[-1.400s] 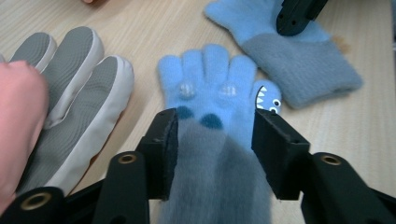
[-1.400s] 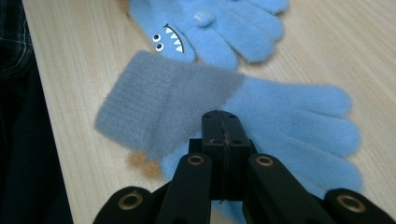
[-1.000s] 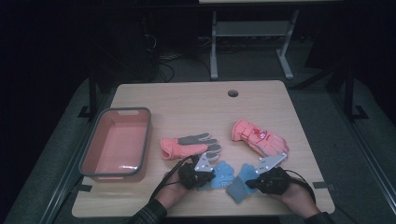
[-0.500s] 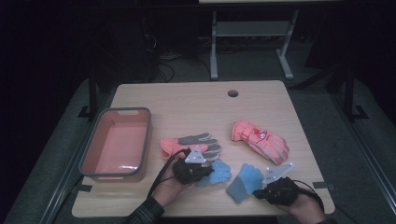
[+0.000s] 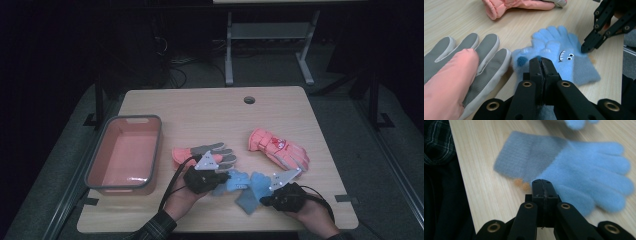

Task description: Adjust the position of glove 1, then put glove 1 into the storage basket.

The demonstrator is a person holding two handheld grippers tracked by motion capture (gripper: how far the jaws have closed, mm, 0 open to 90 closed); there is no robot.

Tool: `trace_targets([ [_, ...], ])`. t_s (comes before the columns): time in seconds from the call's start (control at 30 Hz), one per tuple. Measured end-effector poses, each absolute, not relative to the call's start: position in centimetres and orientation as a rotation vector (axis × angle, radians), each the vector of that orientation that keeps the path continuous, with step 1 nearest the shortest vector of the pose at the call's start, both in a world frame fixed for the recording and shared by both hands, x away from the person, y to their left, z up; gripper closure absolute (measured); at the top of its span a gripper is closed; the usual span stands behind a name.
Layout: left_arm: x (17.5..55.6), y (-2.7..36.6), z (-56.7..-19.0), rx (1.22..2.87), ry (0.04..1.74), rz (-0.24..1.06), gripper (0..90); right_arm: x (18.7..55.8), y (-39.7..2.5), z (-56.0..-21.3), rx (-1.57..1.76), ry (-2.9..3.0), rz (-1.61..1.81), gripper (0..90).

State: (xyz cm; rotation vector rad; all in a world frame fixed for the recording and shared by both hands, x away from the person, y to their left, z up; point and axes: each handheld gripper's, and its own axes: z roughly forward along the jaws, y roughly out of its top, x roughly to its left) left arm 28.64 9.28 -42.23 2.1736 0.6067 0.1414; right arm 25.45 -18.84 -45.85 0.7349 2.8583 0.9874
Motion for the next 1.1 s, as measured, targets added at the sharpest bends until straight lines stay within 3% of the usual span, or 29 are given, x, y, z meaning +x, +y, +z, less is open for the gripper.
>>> trace_targets([
  [0.37,28.8,8.5,-42.1,2.144,0.614,0.143,88.5,26.2,-16.2,-45.8,0.636,2.864,1.014,90.0],
  [0.63,28.7,6.4,-42.4,2.138,0.617,0.127,88.5,26.4,-19.5,-44.5,0.773,2.738,1.094,90.0],
  [0.9,28.3,4.1,-43.4,2.171,0.609,0.114,88.4,26.9,-22.6,-44.3,0.921,2.585,1.098,59.5],
  [1.1,27.6,3.2,-44.1,2.198,0.625,0.131,88.3,27.3,-23.4,-44.6,0.987,2.547,1.075,52.5],
])
